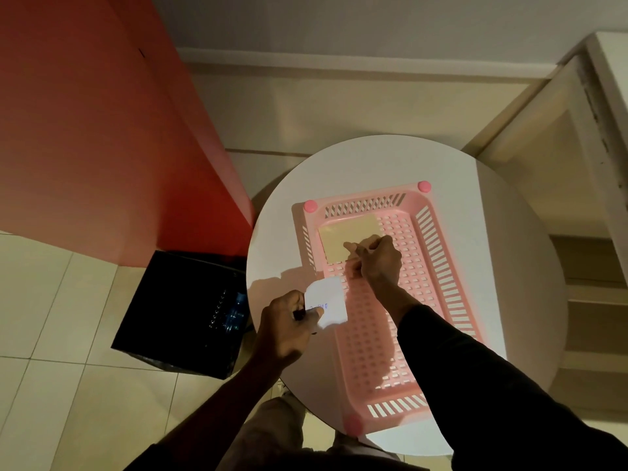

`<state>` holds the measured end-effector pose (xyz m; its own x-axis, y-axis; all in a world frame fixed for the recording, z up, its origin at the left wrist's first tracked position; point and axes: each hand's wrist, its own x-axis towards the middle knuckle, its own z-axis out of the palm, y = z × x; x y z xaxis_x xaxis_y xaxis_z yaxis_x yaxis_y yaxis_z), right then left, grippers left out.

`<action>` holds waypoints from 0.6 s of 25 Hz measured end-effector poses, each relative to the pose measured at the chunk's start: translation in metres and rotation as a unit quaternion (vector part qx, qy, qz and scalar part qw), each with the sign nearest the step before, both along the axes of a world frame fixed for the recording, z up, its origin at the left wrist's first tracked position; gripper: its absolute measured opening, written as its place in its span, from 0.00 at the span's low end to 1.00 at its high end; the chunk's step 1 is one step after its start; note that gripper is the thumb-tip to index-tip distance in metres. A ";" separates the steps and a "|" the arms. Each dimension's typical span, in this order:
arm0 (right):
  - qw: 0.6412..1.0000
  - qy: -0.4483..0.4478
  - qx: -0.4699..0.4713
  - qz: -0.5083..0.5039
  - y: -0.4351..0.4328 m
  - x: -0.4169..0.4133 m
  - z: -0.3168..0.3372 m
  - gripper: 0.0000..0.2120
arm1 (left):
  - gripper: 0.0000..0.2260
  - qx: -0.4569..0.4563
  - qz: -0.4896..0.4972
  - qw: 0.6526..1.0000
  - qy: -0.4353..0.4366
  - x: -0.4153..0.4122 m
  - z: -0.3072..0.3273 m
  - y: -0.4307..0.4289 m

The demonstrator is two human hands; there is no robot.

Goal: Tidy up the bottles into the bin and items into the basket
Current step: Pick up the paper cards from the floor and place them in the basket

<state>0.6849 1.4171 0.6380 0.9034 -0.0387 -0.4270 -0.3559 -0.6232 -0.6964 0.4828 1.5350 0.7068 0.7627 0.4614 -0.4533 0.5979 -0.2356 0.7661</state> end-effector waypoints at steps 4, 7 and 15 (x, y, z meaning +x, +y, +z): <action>0.998 0.007 0.048 0.040 -0.014 -0.026 0.021 0.20 | 0.10 -0.013 0.008 1.000 0.012 0.010 -0.003 0.000; 0.979 0.050 0.184 0.072 -0.035 -0.065 0.046 0.20 | 0.10 0.008 -0.009 1.000 0.017 0.017 -0.005 -0.002; 0.969 0.073 0.235 -0.006 -0.074 -0.100 0.055 0.04 | 0.09 0.079 -0.066 0.994 0.040 0.030 -0.007 -0.015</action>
<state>0.5849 1.3431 0.6926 0.8327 0.1811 -0.5232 -0.4768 -0.2457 -0.8440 0.5132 1.5204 0.6995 0.7859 0.4305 -0.4439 0.6110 -0.4298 0.6648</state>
